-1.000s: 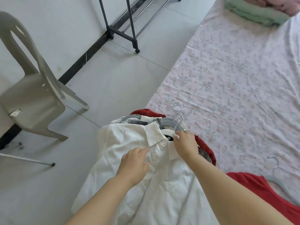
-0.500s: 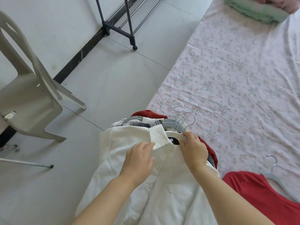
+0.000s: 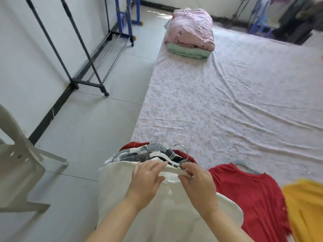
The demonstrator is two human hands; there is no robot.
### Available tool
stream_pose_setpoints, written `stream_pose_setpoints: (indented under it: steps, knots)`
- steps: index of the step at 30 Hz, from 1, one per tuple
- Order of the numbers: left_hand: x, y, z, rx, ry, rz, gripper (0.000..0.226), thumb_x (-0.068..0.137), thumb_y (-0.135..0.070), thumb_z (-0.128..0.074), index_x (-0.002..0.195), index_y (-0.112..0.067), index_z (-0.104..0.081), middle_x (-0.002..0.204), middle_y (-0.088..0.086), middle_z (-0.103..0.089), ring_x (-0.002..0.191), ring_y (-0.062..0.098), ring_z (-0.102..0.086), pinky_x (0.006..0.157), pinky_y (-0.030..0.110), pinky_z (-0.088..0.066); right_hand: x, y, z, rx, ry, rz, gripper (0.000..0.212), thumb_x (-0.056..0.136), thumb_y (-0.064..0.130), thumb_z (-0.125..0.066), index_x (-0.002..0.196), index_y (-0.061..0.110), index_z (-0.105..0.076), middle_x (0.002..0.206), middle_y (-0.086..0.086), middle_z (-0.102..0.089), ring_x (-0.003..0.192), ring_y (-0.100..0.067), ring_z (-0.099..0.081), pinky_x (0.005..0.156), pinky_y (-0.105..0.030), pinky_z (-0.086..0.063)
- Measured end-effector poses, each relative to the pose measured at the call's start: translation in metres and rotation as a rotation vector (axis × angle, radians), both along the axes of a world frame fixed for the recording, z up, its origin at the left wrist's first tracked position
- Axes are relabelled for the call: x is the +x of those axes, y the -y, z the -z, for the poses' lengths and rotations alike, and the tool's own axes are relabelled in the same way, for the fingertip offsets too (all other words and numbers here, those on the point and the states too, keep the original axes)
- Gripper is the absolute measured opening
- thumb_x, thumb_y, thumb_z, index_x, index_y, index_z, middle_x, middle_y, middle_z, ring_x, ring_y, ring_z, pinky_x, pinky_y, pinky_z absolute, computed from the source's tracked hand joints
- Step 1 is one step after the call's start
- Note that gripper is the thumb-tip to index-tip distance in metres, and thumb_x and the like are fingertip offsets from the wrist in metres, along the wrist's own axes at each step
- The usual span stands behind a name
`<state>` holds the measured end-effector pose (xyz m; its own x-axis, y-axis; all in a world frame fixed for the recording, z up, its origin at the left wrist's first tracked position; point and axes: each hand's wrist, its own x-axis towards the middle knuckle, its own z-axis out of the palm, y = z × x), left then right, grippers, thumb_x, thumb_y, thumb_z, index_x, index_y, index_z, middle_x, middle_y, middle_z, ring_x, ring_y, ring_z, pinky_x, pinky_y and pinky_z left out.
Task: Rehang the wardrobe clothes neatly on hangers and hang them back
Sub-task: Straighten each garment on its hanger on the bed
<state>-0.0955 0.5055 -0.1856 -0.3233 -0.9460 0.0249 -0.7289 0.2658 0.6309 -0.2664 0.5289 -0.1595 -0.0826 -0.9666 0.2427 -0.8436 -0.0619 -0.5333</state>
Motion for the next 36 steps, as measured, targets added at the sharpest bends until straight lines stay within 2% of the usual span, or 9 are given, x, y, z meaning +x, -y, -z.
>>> stream_pose_setpoints:
  steps: [3,5,9,13,20,24,28,31,36]
  knots:
    - [-0.017,-0.010,-0.021,-0.096,-0.128,0.025,0.028,0.080,-0.016,-0.064,0.108,-0.021,-0.068,0.097,-0.004,-0.067,0.097,0.012,-0.056,0.093,0.046,-0.036,-0.012,-0.029,-0.027,-0.022,0.067,0.070,0.057,0.054,0.000,-0.084,0.095,0.027,-0.054,0.066,0.009,-0.065,0.068,-0.012,-0.056,0.068,-0.028,-0.048]
    - [-0.031,-0.015,-0.037,-0.169,-0.193,0.093,0.021,0.078,-0.014,-0.063,0.096,-0.016,-0.072,0.079,-0.002,-0.069,0.075,0.017,-0.062,0.074,0.036,-0.049,-0.023,-0.049,-0.038,-0.029,0.081,0.130,0.048,0.058,0.000,-0.083,0.095,0.020,-0.062,0.067,0.006,-0.067,0.063,-0.020,-0.062,0.065,-0.037,-0.053]
    - [-0.066,-0.039,-0.061,-0.268,-0.247,0.234,0.017,0.083,-0.021,-0.059,0.090,-0.015,-0.074,0.065,-0.002,-0.065,0.054,0.018,-0.059,0.051,0.028,-0.050,-0.055,-0.094,-0.050,-0.043,0.110,0.246,0.032,0.064,0.003,-0.082,0.092,0.009,-0.066,0.071,0.006,-0.067,0.066,-0.021,-0.064,0.066,-0.035,-0.050]
    - [-0.114,-0.078,-0.073,-0.317,-0.267,0.314,0.015,0.081,-0.018,-0.064,0.091,-0.018,-0.074,0.067,-0.003,-0.066,0.054,0.017,-0.060,0.050,0.033,-0.050,-0.093,-0.148,-0.058,-0.118,0.155,0.333,0.028,0.070,0.005,-0.079,0.094,0.010,-0.066,0.082,0.015,-0.063,0.074,-0.007,-0.062,0.071,-0.021,-0.047]
    - [-0.227,-0.186,-0.105,-0.348,-0.261,0.434,0.019,0.073,-0.015,-0.066,0.088,-0.020,-0.076,0.066,-0.003,-0.068,0.052,0.013,-0.061,0.049,0.036,-0.051,-0.187,-0.280,-0.060,-0.213,0.167,0.559,0.028,0.072,0.005,-0.077,0.097,0.015,-0.066,0.089,0.013,-0.062,0.085,0.000,-0.054,0.083,-0.005,-0.036]
    - [-0.299,-0.277,-0.114,-0.311,-0.222,0.478,0.021,0.071,-0.015,-0.070,0.089,-0.023,-0.075,0.069,-0.006,-0.067,0.055,0.010,-0.062,0.052,0.035,-0.045,-0.250,-0.374,-0.066,-0.245,0.108,0.675,0.029,0.072,0.004,-0.076,0.096,0.019,-0.067,0.089,0.013,-0.058,0.087,-0.002,-0.049,0.081,-0.013,-0.036]
    - [-0.368,-0.358,-0.116,-0.259,-0.237,0.522,0.029,0.070,-0.004,-0.077,0.091,-0.023,-0.075,0.074,-0.004,-0.068,0.062,0.016,-0.065,0.060,0.033,-0.039,-0.310,-0.462,-0.075,-0.207,0.071,0.759,0.026,0.076,0.010,-0.073,0.099,0.022,-0.067,0.090,0.006,-0.062,0.083,-0.008,-0.055,0.066,-0.011,-0.036]
    - [-0.413,-0.404,-0.120,-0.217,-0.269,0.568,0.030,0.072,-0.003,-0.076,0.093,-0.024,-0.074,0.076,-0.004,-0.068,0.066,0.018,-0.065,0.063,0.034,-0.040,-0.348,-0.514,-0.084,-0.157,0.003,0.814,0.024,0.078,0.016,-0.073,0.100,0.022,-0.066,0.093,0.005,-0.064,0.080,-0.017,-0.064,0.062,-0.023,-0.047]
    - [-0.480,-0.447,-0.117,-0.139,-0.341,0.628,0.027,0.076,-0.003,-0.071,0.096,-0.022,-0.074,0.075,-0.001,-0.067,0.066,0.023,-0.063,0.064,0.047,-0.050,-0.409,-0.563,-0.092,-0.146,-0.160,0.880,0.035,0.064,0.016,-0.084,0.094,0.025,-0.067,0.088,0.010,-0.066,0.073,-0.010,-0.064,0.056,-0.015,-0.041]
